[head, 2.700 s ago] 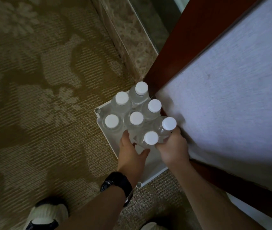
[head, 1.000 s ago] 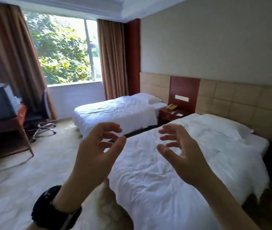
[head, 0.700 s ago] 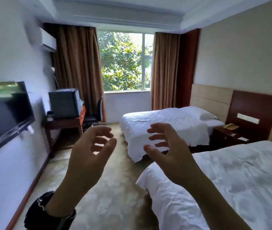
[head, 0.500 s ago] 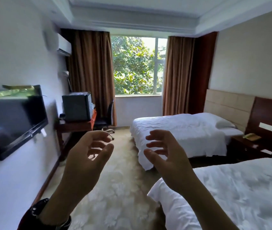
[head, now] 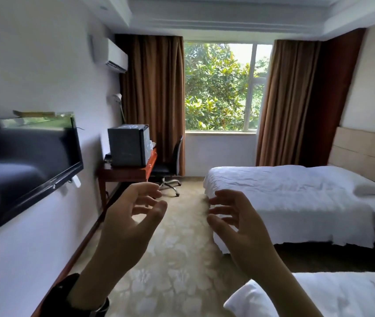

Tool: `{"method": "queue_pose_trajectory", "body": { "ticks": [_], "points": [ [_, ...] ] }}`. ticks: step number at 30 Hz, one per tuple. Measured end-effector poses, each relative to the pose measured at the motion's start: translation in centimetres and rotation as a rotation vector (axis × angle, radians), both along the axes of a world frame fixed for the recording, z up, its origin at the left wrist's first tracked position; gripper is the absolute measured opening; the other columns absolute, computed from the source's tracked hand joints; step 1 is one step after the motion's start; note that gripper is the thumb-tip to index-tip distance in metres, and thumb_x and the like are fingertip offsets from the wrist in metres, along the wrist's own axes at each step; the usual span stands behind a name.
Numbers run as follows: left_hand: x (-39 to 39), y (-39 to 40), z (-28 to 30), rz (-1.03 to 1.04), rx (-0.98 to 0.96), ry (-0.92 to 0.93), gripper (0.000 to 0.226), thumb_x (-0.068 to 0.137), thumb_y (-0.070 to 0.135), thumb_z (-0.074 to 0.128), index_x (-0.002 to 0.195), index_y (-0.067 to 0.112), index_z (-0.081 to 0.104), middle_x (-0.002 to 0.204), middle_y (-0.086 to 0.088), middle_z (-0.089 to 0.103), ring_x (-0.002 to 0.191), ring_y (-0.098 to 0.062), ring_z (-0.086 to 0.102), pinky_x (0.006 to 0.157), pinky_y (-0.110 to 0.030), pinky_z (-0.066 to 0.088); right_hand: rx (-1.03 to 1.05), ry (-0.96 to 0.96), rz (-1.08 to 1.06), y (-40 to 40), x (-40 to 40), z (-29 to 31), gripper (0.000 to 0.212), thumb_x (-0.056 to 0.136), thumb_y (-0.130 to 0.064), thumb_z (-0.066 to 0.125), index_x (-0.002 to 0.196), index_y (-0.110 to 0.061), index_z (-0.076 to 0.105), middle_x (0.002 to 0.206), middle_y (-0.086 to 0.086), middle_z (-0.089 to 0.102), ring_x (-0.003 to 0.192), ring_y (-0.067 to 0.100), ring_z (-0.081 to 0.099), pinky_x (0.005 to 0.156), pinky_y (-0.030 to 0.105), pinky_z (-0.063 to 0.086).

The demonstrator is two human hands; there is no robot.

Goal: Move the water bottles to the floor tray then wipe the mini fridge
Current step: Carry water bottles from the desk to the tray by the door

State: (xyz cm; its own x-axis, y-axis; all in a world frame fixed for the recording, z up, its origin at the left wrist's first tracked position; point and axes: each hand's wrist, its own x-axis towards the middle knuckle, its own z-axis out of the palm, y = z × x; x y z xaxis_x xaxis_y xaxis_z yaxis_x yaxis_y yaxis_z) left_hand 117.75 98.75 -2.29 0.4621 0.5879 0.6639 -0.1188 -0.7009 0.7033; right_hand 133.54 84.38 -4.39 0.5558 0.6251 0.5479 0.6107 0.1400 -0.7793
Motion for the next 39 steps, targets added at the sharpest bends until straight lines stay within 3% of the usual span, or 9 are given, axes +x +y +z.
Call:
{"method": "queue_pose_trajectory", "body": {
  "ticks": [3,14,20,23,26,32,39],
  "points": [
    [6.4,2.5,-0.1,0.015,0.000,-0.001,0.032,0.073,0.051,0.057,0.100,0.035,0.062,0.099,0.019,0.068,0.090,-0.002,0.067,0.073,-0.009,0.049,-0.001,0.024,0.018,3.0,6.9,-0.6,0.035,0.087,-0.032,0.073,0.114,-0.039,0.054,0.105,-0.033,0.064,0.102,-0.004,0.065,0.076,0.009,0.052],
    [21.0,15.6,0.7,0.084,-0.025,0.065,0.040,0.069,0.058,0.055,0.102,0.037,0.061,0.099,0.025,0.067,0.091,0.001,0.066,0.070,-0.007,0.049,0.013,0.057,0.139,18.6,22.6,1.2,0.031,0.088,-0.016,0.072,0.109,-0.033,0.057,0.106,-0.015,0.068,0.097,-0.001,0.066,0.077,0.013,0.053],
    [28.3,28.4,-0.9,0.107,-0.058,0.074,0.047,0.065,0.062,0.055,0.105,0.038,0.062,0.097,0.025,0.066,0.092,0.003,0.065,0.067,-0.008,0.049,0.029,0.034,0.131,32.2,29.9,-0.5,0.033,0.087,-0.014,0.074,0.107,-0.034,0.057,0.099,-0.014,0.070,0.095,0.001,0.068,0.075,0.014,0.054],
    [32.5,36.2,-1.9,0.113,-0.087,0.027,0.046,0.066,0.060,0.057,0.104,0.037,0.063,0.099,0.021,0.068,0.094,-0.001,0.065,0.072,-0.015,0.049,0.015,0.028,0.127,40.1,34.2,-1.1,0.033,0.088,-0.015,0.073,0.106,-0.036,0.055,0.096,-0.017,0.070,0.095,-0.001,0.067,0.075,0.014,0.054],
    [37.3,43.8,-1.6,0.112,-0.122,0.023,0.047,0.066,0.061,0.057,0.105,0.036,0.063,0.097,0.014,0.069,0.094,-0.001,0.065,0.070,-0.013,0.050,-0.014,0.031,0.121,47.7,39.0,-0.1,0.033,0.087,-0.015,0.073,0.104,-0.037,0.055,0.092,-0.023,0.069,0.091,-0.004,0.067,0.072,0.012,0.053],
    [46.2,55.9,0.5,0.075,-0.112,0.042,0.045,0.070,0.059,0.057,0.107,0.036,0.062,0.099,0.015,0.069,0.096,0.000,0.064,0.073,-0.009,0.049,-0.026,0.043,0.093,59.4,47.6,1.8,0.034,0.088,-0.019,0.072,0.114,-0.030,0.054,0.104,-0.014,0.068,0.093,-0.003,0.066,0.073,0.017,0.056],
    [56.5,67.8,-1.0,0.081,-0.161,0.014,0.042,0.069,0.056,0.059,0.105,0.034,0.064,0.101,0.011,0.070,0.096,-0.004,0.066,0.074,-0.011,0.050,-0.037,0.044,0.118,71.0,58.9,0.3,0.035,0.089,-0.017,0.071,0.117,-0.028,0.054,0.106,-0.014,0.067,0.093,-0.005,0.065,0.072,0.011,0.053]
  ]
}}
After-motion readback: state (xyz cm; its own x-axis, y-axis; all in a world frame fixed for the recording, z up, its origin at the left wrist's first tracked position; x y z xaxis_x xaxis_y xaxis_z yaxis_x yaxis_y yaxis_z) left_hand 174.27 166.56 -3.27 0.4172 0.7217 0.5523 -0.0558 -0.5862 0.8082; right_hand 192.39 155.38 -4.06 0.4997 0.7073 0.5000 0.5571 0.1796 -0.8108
